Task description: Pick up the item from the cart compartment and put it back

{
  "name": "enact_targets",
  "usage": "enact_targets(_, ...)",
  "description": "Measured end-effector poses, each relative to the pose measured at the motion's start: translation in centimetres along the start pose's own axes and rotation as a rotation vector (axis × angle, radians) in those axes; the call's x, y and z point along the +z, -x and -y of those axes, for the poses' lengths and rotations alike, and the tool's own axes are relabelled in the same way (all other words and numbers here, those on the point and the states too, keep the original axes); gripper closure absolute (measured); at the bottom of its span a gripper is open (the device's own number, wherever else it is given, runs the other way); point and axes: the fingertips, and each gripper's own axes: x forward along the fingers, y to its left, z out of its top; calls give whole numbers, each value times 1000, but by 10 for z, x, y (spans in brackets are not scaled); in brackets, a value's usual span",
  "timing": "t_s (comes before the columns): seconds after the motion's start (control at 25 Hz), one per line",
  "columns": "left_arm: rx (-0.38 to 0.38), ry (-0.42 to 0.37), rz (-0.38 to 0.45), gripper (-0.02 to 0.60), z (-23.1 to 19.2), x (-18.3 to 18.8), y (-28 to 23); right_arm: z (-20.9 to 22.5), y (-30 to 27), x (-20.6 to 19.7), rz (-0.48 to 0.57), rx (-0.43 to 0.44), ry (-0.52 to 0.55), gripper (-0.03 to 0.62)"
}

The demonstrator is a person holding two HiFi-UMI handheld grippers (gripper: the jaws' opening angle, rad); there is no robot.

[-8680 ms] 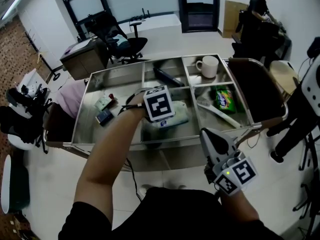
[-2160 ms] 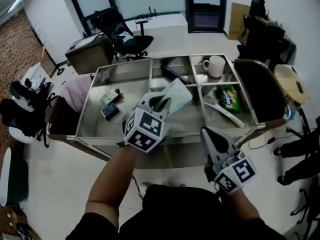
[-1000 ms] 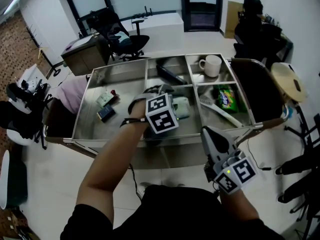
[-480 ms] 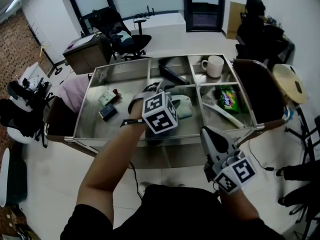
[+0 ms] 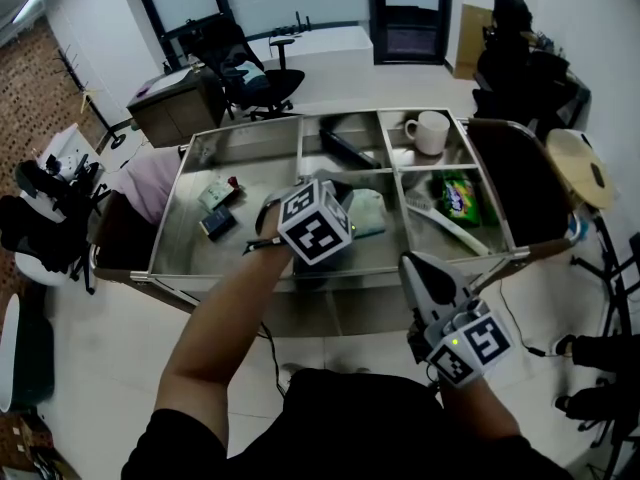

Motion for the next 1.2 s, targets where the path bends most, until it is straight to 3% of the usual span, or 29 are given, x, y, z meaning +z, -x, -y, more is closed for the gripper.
enact_targets(0.16,43,82,70,581,-9,3,12,-1,-1,-1,-2,5,-2,577)
enact_targets(0.4,109,353,338,581,-19,21,63,3,-5,-4,-11,5,-6,577)
enact_targets(0.56,136,477,453,581,-16,17,92,6,-10,-5,-18,8,-3,577)
enact_targets(0.88,220,640,561,581,-5,-4,135,8,-30,-2,-26,42,-3,577)
enact_targets(1.2,338,708,625,581,11,-24,164,12,-48,-7,-62,75,-14,577)
